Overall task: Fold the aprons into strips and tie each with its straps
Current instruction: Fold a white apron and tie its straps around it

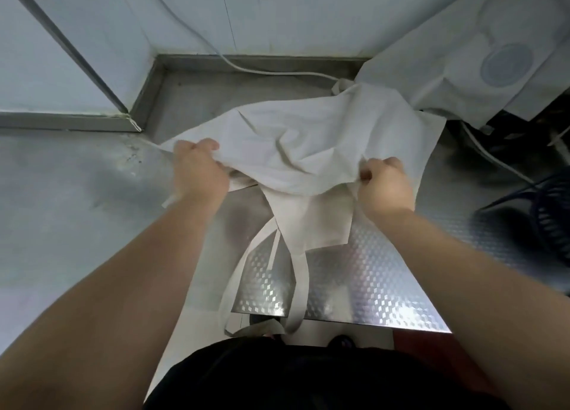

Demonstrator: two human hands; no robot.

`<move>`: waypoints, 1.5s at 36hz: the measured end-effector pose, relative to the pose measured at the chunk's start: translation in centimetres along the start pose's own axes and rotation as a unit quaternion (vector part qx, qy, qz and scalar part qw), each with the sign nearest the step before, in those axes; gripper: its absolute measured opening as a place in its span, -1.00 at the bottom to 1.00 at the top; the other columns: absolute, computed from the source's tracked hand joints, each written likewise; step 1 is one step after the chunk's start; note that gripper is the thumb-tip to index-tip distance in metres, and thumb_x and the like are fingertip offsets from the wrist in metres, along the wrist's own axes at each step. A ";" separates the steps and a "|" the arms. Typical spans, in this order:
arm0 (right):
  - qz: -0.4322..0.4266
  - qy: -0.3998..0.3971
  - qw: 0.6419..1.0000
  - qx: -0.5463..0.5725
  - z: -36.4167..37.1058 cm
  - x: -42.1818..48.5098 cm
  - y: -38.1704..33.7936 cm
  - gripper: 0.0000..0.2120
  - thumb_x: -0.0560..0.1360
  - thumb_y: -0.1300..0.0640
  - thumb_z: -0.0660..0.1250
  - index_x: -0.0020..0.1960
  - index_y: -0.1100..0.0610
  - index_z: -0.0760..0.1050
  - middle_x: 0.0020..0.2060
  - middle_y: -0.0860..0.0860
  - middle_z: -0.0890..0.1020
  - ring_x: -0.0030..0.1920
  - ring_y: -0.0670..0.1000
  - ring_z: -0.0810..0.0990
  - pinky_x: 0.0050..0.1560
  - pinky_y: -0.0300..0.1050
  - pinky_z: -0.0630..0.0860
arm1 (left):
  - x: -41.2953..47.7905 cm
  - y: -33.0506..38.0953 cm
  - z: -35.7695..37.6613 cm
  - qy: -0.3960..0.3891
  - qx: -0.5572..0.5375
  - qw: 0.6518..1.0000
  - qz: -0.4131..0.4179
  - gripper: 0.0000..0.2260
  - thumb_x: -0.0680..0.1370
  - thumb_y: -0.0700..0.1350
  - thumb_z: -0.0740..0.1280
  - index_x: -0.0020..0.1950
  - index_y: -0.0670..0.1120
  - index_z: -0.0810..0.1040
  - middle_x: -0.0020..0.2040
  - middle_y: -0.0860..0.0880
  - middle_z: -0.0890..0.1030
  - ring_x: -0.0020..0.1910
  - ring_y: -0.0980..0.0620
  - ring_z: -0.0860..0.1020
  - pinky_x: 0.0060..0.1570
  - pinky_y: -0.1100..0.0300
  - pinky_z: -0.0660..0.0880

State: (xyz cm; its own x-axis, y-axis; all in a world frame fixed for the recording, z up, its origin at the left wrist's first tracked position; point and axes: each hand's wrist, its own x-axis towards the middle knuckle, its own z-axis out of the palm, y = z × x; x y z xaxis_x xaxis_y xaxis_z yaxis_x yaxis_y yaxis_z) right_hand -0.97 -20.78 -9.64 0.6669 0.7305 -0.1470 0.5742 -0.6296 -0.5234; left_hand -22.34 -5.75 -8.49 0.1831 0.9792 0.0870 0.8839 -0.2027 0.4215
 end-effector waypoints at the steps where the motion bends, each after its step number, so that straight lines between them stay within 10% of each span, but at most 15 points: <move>1: -0.023 -0.038 0.999 0.000 0.4 0.1 0.0 -0.81 0.50 0.28 0.16 0.04 0.20 0.51 0.08 0.16 0.42 -0.14 0.11 0.40 -0.10 -0.18 0.31 | -0.7 0.0 0.5 -0.025 -0.016 0.999 0.026 -0.67 0.49 -0.25 0.29 0.25 -0.11 0.51 0.19 -0.21 0.44 0.12 -0.16 0.46 0.13 0.17 0.31; 6: -0.065 -0.209 0.976 -0.006 2.3 -0.7 0.5 -0.44 0.50 0.18 0.28 0.47 0.07 0.22 0.43 0.06 0.17 0.43 0.02 0.21 0.29 -0.23 0.23 | -6.1 1.5 4.2 -0.279 -0.081 0.945 0.151 -0.54 0.42 -0.04 0.46 0.30 -0.06 0.48 0.25 -0.09 0.45 0.20 0.03 0.43 0.11 0.37 0.25; 10: -0.078 -0.272 0.957 -0.066 3.5 -1.8 3.1 -0.15 0.40 -0.03 0.39 0.54 -0.02 0.00 0.52 -0.01 0.00 0.51 0.02 0.01 0.44 -0.12 0.17 | -9.6 2.7 6.7 -0.411 0.114 0.872 0.239 -0.19 0.31 0.37 0.38 0.48 0.19 0.17 0.55 0.06 -0.05 0.51 -0.13 -0.14 0.48 -0.09 -0.07; 13: -0.073 -0.257 0.963 -0.047 3.5 -3.0 4.7 -0.12 0.38 -0.08 0.43 0.53 -0.04 0.00 0.49 0.00 0.00 0.48 0.09 0.12 0.41 -0.10 0.22 | -10.4 2.9 7.6 -0.388 0.158 0.873 0.248 -0.21 0.38 0.33 0.34 0.50 0.22 0.04 0.55 0.05 -0.14 0.51 -0.17 -0.19 0.47 -0.14 -0.08; 20: -0.108 -0.239 0.962 -0.073 3.4 -4.8 6.7 -0.15 0.33 -0.12 0.45 0.49 0.01 0.11 0.45 0.04 0.10 0.41 0.15 0.22 0.39 -0.06 0.24 | -11.0 2.3 8.0 -0.231 0.067 0.938 0.250 -0.84 0.55 -0.11 0.25 0.04 -0.09 0.59 0.09 -0.02 0.57 0.13 -0.09 0.48 0.04 0.04 0.45; 26: -0.089 -0.238 0.966 -0.047 3.6 -7.4 6.8 -0.16 0.33 -0.20 0.42 0.47 0.01 0.13 0.47 0.05 0.03 0.37 0.15 0.32 0.37 -0.01 0.30 | -14.9 2.1 6.0 -0.252 -0.110 0.956 0.104 -0.93 0.59 -0.16 0.19 -0.04 -0.10 0.46 -0.34 0.04 0.44 -0.31 -0.03 0.41 -0.31 0.16 0.25; 44: -0.096 -0.117 0.986 0.068 7.2 -24.1 -2.8 -0.36 0.42 -0.15 0.38 0.43 -0.05 0.26 0.48 0.16 0.04 0.51 0.06 0.08 0.37 -0.12 0.19 | -23.1 -8.0 -7.2 -0.283 -0.420 0.861 -0.046 -0.78 0.58 -0.23 0.20 -0.23 -0.03 0.49 -0.27 -0.01 0.47 -0.21 0.03 0.40 -0.23 0.19 0.29; 49: -0.100 -0.091 0.983 0.128 11.7 -32.4 -5.1 -0.75 0.55 0.20 0.18 0.17 0.09 0.53 0.38 0.24 0.24 0.34 0.16 0.35 0.26 -0.03 0.37 | -27.7 -14.2 -10.7 -0.320 -0.417 0.849 -0.051 -0.78 0.55 -0.16 0.25 -0.29 0.00 0.53 -0.29 -0.01 0.48 -0.21 0.01 0.42 -0.23 0.15 0.28; 54: -0.106 -0.033 0.978 0.179 10.7 -36.5 -5.9 -0.77 0.59 0.18 0.17 0.17 0.20 0.52 0.24 0.02 0.27 0.06 -0.15 0.33 0.06 -0.47 0.21 | -30.0 -18.3 -13.5 -0.295 -0.401 0.864 -0.069 -0.88 0.49 -0.08 0.36 -0.25 -0.01 0.58 -0.26 0.00 0.52 -0.20 0.04 0.44 -0.19 0.18 0.32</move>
State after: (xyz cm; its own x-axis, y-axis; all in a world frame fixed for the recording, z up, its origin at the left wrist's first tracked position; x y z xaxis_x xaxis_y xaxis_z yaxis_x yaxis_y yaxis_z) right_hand -33.80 -40.86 -10.15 0.5122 0.8573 -0.0513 0.4853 -0.3382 -0.8063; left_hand -49.79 -31.45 -6.67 0.4959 0.7757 -0.3904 0.3754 0.2139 0.9019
